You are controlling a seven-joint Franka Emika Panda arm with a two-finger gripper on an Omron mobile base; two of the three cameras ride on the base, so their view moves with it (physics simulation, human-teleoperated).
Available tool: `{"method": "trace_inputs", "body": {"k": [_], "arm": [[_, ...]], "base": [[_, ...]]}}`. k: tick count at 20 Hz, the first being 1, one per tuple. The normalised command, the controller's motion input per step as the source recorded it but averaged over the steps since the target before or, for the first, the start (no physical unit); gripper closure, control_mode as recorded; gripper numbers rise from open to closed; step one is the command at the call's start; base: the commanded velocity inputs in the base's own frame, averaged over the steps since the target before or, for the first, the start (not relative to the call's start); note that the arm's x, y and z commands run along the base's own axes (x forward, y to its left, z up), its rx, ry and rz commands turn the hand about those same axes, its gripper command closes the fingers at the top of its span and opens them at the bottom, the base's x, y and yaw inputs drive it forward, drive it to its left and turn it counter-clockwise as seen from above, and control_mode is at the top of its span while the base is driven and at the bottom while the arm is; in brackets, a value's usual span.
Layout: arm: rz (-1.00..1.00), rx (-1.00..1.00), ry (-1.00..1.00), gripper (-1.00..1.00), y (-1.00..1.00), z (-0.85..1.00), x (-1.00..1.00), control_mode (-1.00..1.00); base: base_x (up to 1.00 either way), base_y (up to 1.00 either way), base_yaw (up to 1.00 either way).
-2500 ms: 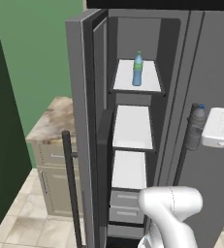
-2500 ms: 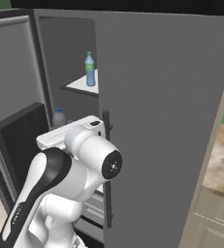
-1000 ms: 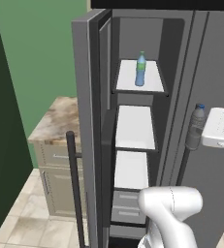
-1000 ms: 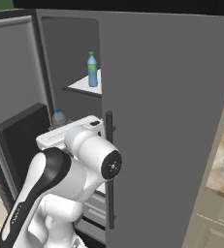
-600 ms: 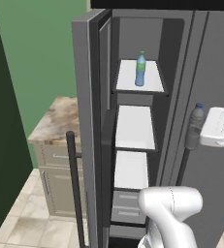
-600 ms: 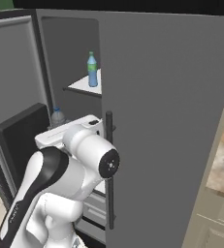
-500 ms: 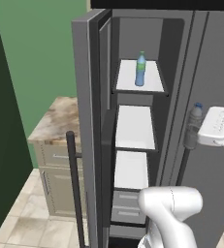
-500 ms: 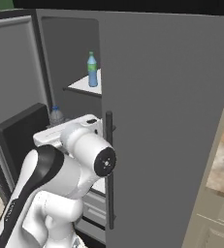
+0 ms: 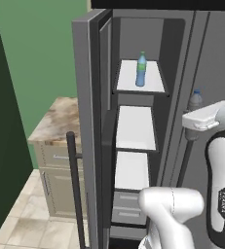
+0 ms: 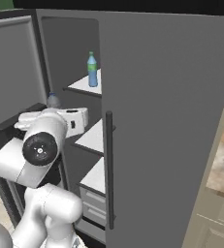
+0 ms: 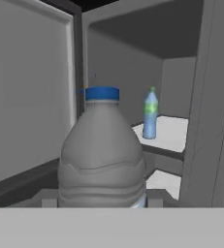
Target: Take the bottled waters from the counter and place them in the freezer to freeze. Close the freezer door after placing the bottles.
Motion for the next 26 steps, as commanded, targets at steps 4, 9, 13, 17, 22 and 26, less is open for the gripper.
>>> {"method": "trace_inputs", "body": {"k": [4, 9, 13, 17, 22, 26], "arm": [[-0.64, 0.00, -0.01, 1.00, 0.38, 0.19, 0.03, -1.00], [-0.58, 0.00, 0.00, 1.00, 0.25, 0.01, 0.01, -1.00], [-0.11, 0.00, -0.04, 1.00, 0.00, -0.02, 0.16, -1.00], [0.00, 0.00, -0.11, 1.00, 0.00, -0.08, 0.33, -1.00], [0.01, 0.00, -0.07, 1.00, 0.05, 0.00, 0.34, -1.00], [0.00, 0.00, -0.04, 1.00, 0.00, -0.07, 0.36, -1.00]], "base": [[0.00, 0.00, 0.00], [0.00, 0.00, 0.00], [0.00, 0.00, 0.00], [0.00, 0.00, 0.00], [0.00, 0.00, 0.00], [0.00, 0.00, 0.00]]}}
